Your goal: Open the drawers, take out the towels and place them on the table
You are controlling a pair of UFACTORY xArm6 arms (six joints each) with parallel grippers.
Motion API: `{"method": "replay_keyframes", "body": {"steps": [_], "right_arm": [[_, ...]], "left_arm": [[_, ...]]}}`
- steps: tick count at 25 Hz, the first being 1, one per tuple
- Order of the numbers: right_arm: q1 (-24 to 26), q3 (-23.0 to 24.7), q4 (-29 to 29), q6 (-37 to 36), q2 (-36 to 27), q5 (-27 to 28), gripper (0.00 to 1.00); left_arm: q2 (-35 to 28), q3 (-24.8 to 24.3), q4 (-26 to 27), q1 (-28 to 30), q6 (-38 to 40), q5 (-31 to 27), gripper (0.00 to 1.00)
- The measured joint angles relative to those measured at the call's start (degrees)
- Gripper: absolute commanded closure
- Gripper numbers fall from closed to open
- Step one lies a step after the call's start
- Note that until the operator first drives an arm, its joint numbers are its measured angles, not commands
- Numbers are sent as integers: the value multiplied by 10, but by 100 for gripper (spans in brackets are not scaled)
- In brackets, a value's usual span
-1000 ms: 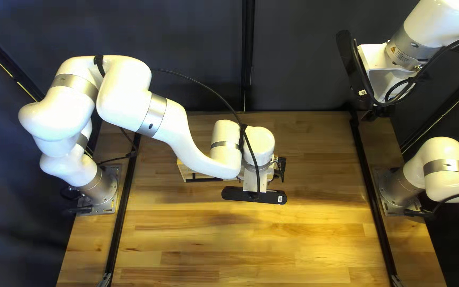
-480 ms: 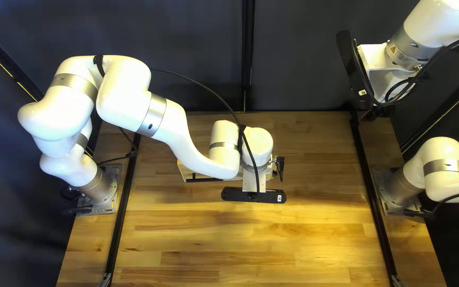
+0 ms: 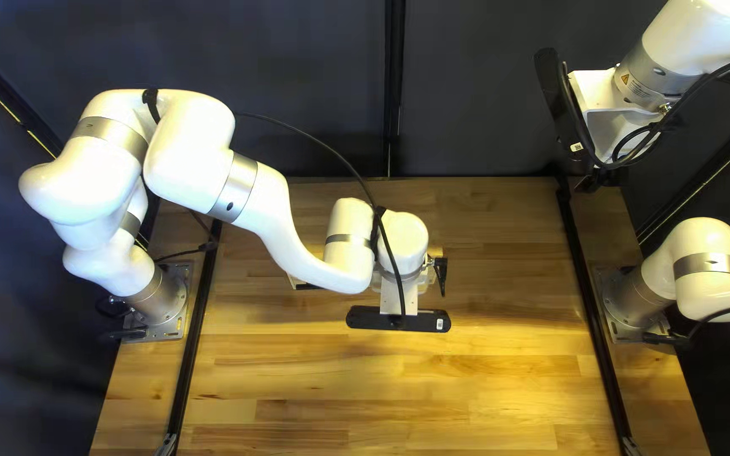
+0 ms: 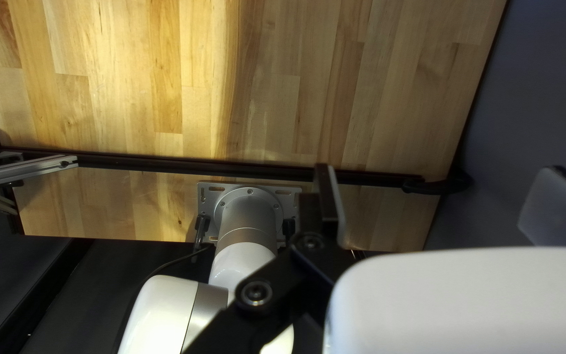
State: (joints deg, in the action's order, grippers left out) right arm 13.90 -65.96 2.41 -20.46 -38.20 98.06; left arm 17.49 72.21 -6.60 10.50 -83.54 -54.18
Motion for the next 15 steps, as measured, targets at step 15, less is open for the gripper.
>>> {"method": "replay_keyframes", "body": {"steps": [15], "right_arm": [[0, 0, 0, 0, 0, 0, 0]], "left_arm": [[5, 7, -30, -22, 20, -6, 0]]}}
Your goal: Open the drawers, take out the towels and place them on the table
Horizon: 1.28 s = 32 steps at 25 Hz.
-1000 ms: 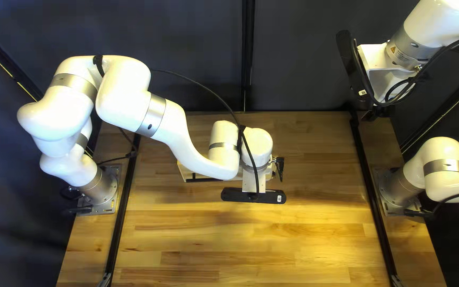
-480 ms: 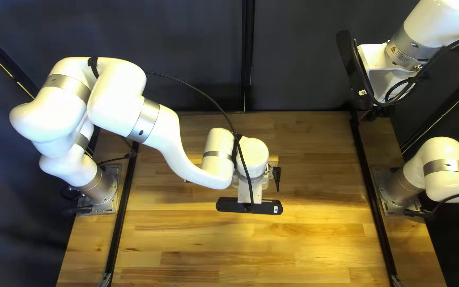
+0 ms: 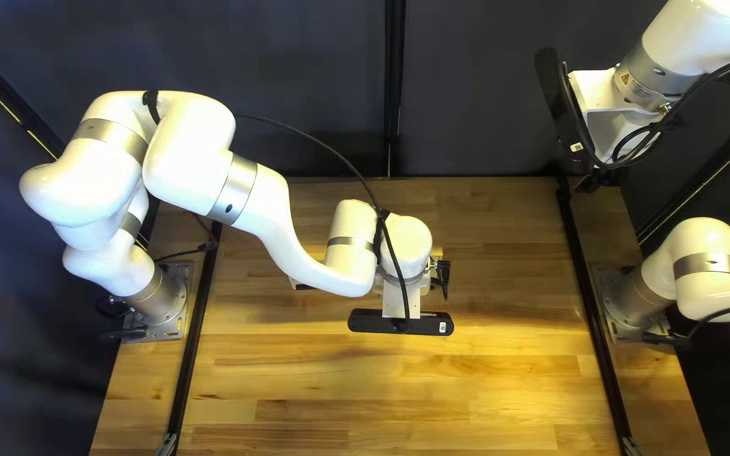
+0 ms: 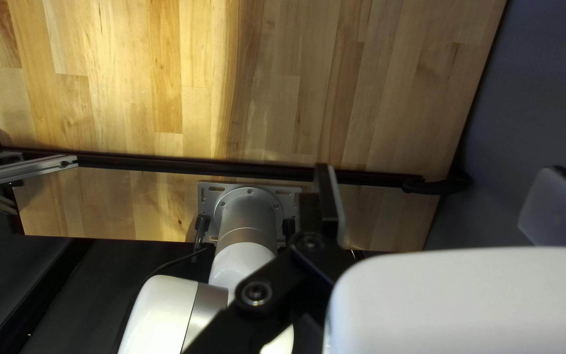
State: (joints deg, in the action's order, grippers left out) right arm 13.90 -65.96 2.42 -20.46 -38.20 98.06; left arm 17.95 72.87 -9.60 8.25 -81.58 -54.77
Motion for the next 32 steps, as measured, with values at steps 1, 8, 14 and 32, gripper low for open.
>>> {"method": "replay_keyframes", "body": {"steps": [1, 8, 14, 32], "right_arm": [[0, 0, 0, 0, 0, 0, 0], [0, 0, 0, 0, 0, 0, 0], [0, 0, 0, 0, 0, 0, 0], [0, 0, 0, 0, 0, 0, 0]], "left_arm": [[1, 0, -2, -1, 2, 1, 0], [5, 2, -15, -3, 12, -1, 0], [14, 16, -27, 0, 20, -15, 100], [9, 15, -49, 40, 70, -27, 100]]}}
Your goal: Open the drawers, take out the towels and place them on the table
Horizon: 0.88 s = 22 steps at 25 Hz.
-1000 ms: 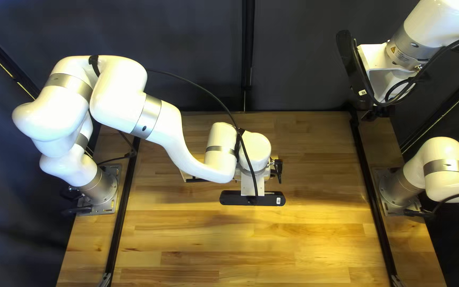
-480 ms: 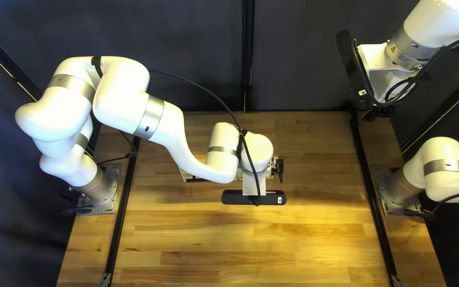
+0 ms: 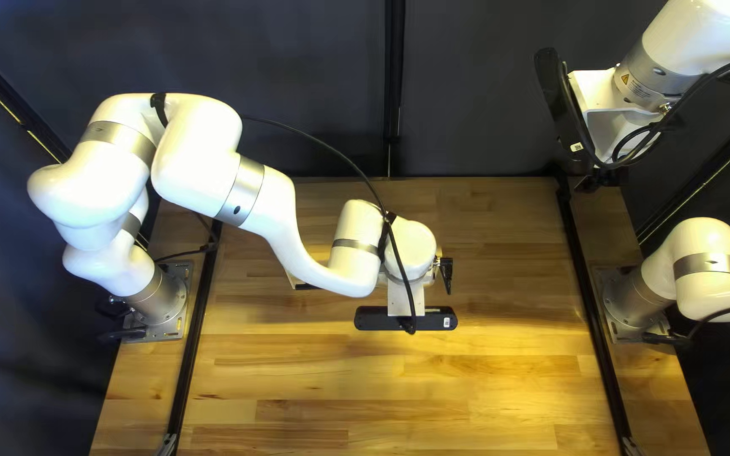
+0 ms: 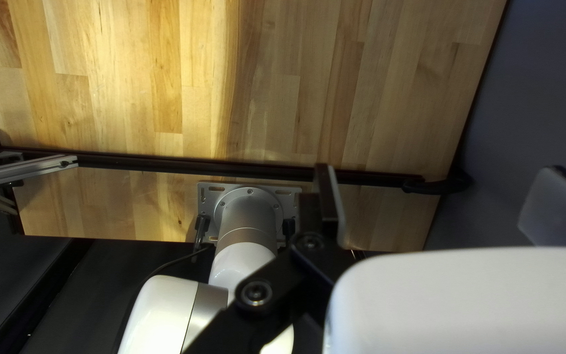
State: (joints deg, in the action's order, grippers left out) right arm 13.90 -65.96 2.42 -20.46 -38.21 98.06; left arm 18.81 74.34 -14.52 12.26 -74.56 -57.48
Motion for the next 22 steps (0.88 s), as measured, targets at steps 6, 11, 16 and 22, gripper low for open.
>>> {"method": "replay_keyframes", "body": {"steps": [6, 11, 16, 22], "right_arm": [[0, 0, 0, 0, 0, 0, 0], [0, 0, 0, 0, 0, 0, 0], [0, 0, 0, 0, 0, 0, 0], [0, 0, 0, 0, 0, 0, 0]], "left_arm": [[5, 14, -4, 36, 22, -17, 100], [14, 19, -2, 55, 27, -18, 100], [18, 21, -1, 71, 32, -22, 100], [13, 19, -4, 89, 46, -28, 100]]}}
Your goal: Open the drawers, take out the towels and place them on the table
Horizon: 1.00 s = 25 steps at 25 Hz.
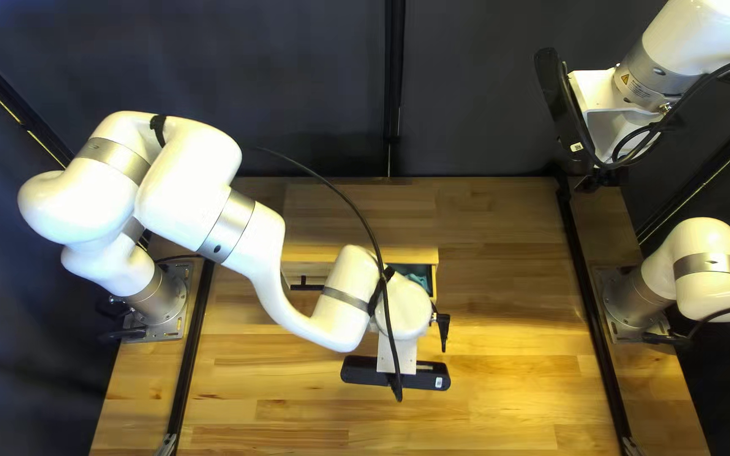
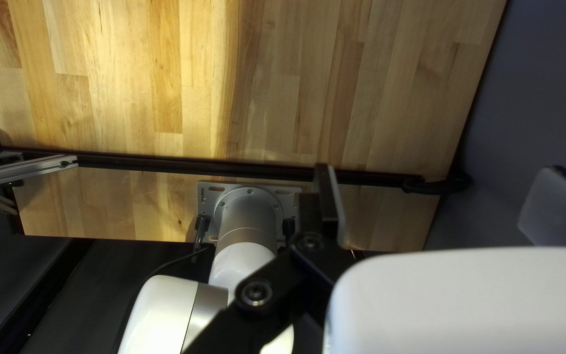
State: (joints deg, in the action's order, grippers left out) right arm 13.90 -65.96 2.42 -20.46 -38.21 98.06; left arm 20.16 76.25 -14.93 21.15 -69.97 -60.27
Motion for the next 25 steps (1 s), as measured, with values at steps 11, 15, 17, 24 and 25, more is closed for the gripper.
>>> {"method": "replay_keyframes", "body": {"steps": [11, 15, 17, 24, 25], "right_arm": [[0, 0, 0, 0, 0, 0, 0], [0, 0, 0, 0, 0, 0, 0], [0, 0, 0, 0, 0, 0, 0], [0, 0, 0, 0, 0, 0, 0], [0, 0, 0, 0, 0, 0, 0]], "left_arm": [[2, 1, 0, 10, 6, 2, 0], [-4, 7, 7, 20, 5, -10, 0], [-4, 12, 8, 22, 6, -15, 0], [3, 13, 8, 11, 9, -13, 0], [2, 11, 6, 8, 11, -12, 0]]}}
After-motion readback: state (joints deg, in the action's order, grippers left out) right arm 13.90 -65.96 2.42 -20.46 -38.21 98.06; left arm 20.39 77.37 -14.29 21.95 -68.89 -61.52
